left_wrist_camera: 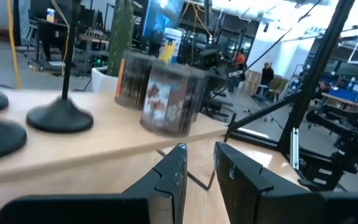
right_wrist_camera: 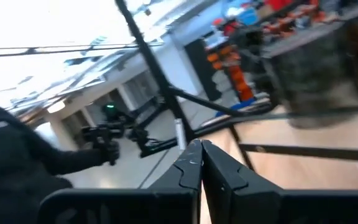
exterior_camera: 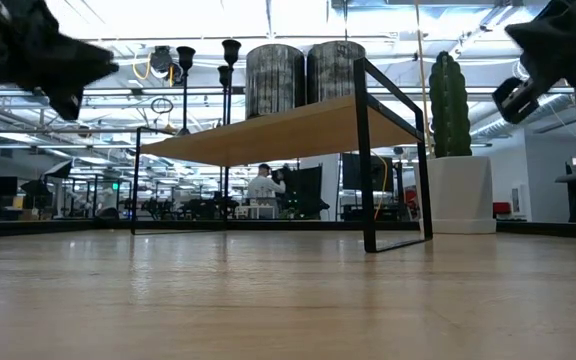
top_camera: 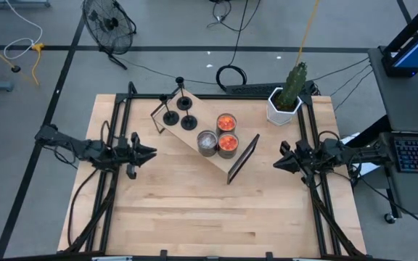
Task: Pick & Place candle stick holders
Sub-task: Return to Home Position
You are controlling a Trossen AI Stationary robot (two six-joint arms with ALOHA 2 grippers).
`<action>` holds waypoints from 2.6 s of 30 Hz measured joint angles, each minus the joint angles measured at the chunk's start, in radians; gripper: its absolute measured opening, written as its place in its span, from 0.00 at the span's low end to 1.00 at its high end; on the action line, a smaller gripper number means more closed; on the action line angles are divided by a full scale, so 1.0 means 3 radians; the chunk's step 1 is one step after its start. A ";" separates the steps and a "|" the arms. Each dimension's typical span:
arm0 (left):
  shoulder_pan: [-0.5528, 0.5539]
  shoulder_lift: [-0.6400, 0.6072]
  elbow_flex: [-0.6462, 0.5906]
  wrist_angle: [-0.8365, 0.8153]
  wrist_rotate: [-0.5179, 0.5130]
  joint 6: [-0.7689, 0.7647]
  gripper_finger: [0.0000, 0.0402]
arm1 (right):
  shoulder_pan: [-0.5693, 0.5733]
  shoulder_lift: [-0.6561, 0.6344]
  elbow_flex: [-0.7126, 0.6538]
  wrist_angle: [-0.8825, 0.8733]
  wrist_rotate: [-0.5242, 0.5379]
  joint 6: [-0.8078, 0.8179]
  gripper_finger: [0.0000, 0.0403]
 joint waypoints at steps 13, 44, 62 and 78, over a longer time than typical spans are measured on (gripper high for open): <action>0.0310 -0.0019 -0.0217 0.0200 0.0266 -0.0072 0.22 | -0.0003 0.0000 -0.0009 0.0049 -0.0193 -0.0293 0.00; 0.0371 -0.0013 -0.0216 -0.0024 0.0367 -0.0831 0.22 | -0.0089 0.0004 -0.0015 -0.0464 0.0493 -0.0688 0.00; 0.0373 -0.0007 -0.0215 -0.0055 0.0204 0.0026 0.22 | -0.0089 0.0004 -0.0017 -0.0466 0.0492 -0.0690 0.00; 0.0372 -0.0007 -0.0215 -0.0059 0.0203 0.0002 0.22 | -0.0089 0.0004 -0.0018 -0.0461 0.0490 -0.0690 0.00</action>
